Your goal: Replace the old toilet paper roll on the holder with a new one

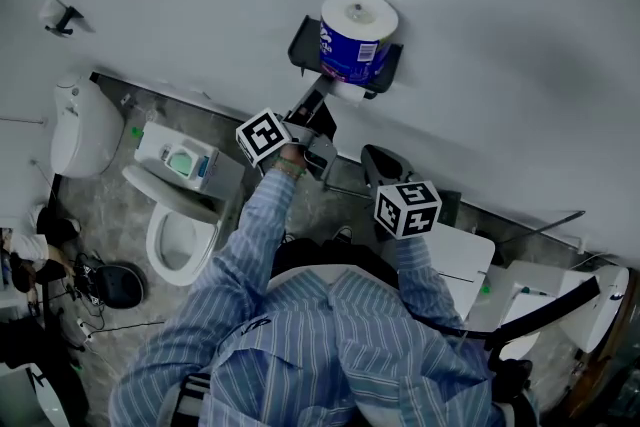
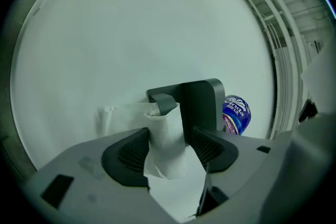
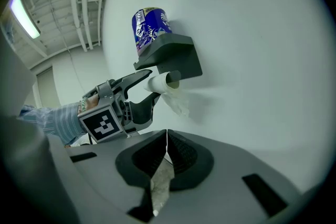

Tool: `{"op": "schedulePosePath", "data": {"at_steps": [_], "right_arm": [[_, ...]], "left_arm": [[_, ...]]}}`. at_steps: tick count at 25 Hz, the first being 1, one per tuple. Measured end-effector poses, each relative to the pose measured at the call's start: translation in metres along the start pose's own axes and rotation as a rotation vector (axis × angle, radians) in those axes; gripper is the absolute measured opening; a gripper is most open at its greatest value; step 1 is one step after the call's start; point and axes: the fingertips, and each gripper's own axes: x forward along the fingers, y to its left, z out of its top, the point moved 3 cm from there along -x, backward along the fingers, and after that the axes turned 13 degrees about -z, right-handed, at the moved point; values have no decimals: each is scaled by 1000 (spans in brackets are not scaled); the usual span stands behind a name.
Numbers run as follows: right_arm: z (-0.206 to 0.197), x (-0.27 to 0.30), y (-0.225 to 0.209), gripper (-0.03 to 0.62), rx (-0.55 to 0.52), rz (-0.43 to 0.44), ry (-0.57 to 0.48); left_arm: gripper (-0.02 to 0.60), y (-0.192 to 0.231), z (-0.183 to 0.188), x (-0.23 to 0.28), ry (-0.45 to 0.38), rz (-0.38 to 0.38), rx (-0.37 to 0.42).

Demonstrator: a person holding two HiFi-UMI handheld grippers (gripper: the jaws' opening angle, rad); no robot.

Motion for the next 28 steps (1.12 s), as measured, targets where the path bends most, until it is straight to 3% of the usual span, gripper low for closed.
{"op": "schedulePosePath", "data": {"at_steps": [2,7,12,14,17,21,25,28], "right_arm": [[-2,-1,-3,8,6,-4,1],[-6,-4,-14,8,27,-28,2],[-9,-10,-28,8,56,-68,0],[-10,-11,-32,8,69,-84,2],[-12,-14,-36,8,82,-102,5],[-19,-20,-41,8,100,-131,13],[-26,-27,-48,8,124,-165,17],[-30,-30,-55,8,149,-197,19]], "left_arm": [[192,0,-2,0,-8,-3,-1],[186,-2,-19,7,46,-20,-6],[183,-6,-57,25,140,-52,-28],[183,-2,-74,29,187,-30,-35],[183,6,-102,31,287,23,-20],[181,-4,-130,39,415,-7,18],[181,-13,-139,31,479,-30,29],[181,-14,-135,16,524,-21,85]]}}
